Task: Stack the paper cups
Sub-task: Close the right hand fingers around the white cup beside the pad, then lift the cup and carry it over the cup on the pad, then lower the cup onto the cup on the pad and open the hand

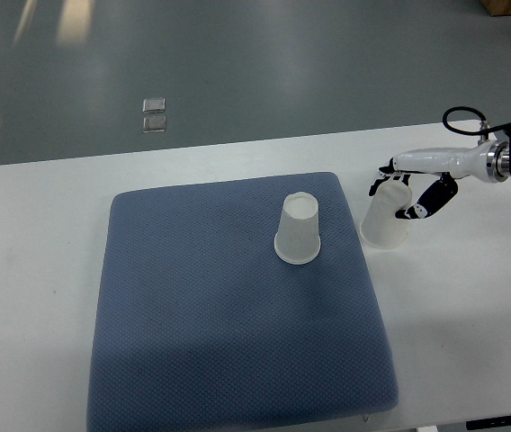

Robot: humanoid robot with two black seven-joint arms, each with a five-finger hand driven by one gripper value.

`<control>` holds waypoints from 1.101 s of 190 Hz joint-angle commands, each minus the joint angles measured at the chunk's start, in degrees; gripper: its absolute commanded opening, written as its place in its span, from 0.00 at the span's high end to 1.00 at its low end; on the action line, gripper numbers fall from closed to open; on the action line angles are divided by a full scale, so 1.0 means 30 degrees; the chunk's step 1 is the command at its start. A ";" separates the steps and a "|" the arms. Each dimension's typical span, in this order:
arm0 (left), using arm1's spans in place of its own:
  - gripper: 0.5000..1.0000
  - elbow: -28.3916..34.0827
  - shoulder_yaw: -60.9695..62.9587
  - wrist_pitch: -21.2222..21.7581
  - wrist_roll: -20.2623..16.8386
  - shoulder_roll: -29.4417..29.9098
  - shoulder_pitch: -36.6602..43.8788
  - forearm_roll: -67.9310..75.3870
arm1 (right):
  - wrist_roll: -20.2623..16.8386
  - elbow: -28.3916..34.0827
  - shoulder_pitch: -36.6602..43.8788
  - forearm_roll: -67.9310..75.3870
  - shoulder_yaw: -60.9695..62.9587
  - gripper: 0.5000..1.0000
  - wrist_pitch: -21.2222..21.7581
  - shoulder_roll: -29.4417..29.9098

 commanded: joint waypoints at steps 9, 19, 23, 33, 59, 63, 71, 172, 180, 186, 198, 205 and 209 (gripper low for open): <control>0.00 0.0000 0.0002 0.0027 0.0000 0.0000 -0.0001 0.0011 | 0.0016 0.0107 0.2358 0.0809 0.0036 0.82 0.0826 -0.0189; 0.00 0.0000 0.0002 -0.0002 0.0000 0.0000 -0.0001 0.0011 | -0.0013 0.0107 0.3266 0.1366 0.0036 0.82 0.1207 -0.0189; 0.00 0.0000 0.0002 -0.0002 0.0000 0.0000 -0.0001 0.0011 | -0.0013 0.0107 0.3617 0.1571 0.0036 0.82 0.1383 -0.0189; 0.00 0.0000 0.0002 -0.0002 0.0000 0.0000 -0.0001 -0.0018 | -0.0043 0.0137 0.4438 0.1923 0.0036 0.82 0.1969 -0.0131; 0.00 0.0000 0.0002 0.0027 0.0000 0.0000 -0.0001 0.0011 | -0.0043 0.0429 0.5931 0.2186 0.0036 0.82 0.3082 0.0191; 0.00 0.0000 0.0002 -0.0002 0.0000 0.0000 -0.0001 0.0011 | -0.0043 0.0576 0.6078 0.2245 0.0036 0.82 0.3170 0.0279; 0.00 0.0000 0.0002 -0.0002 0.0000 0.0000 -0.0001 0.0011 | -0.0043 0.0898 0.6254 0.2509 0.0036 0.82 0.3316 0.0602; 0.00 0.0000 0.0002 -0.0002 0.0000 0.0000 -0.0001 0.0011 | -0.0628 0.1748 0.5874 0.1953 -0.0286 0.80 0.4020 0.3678; 0.00 0.0000 0.0002 -0.0002 0.0000 0.0000 -0.0001 0.0011 | -0.0628 0.1748 0.5786 0.1572 -0.0286 0.80 0.3990 0.3678; 0.00 0.0000 0.0002 -0.0002 0.0000 0.0000 -0.0001 -0.0018 | -0.0628 0.1748 0.5756 0.1425 -0.0257 0.80 0.3990 0.3678; 0.00 0.0000 0.0002 0.0027 0.0000 0.0000 -0.0001 0.0011 | -0.0628 0.1748 0.5580 0.1161 -0.0257 0.79 0.3990 0.3649; 0.00 0.0000 0.0002 -0.0002 0.0000 0.0000 -0.0001 0.0011 | -0.0628 0.1748 0.5551 0.1132 -0.0286 0.79 0.3990 0.3678; 0.00 0.0000 0.0002 -0.0002 0.0000 0.0000 -0.0001 0.0011 | -0.0628 0.1748 0.5522 0.1132 -0.0286 0.79 0.3990 0.3678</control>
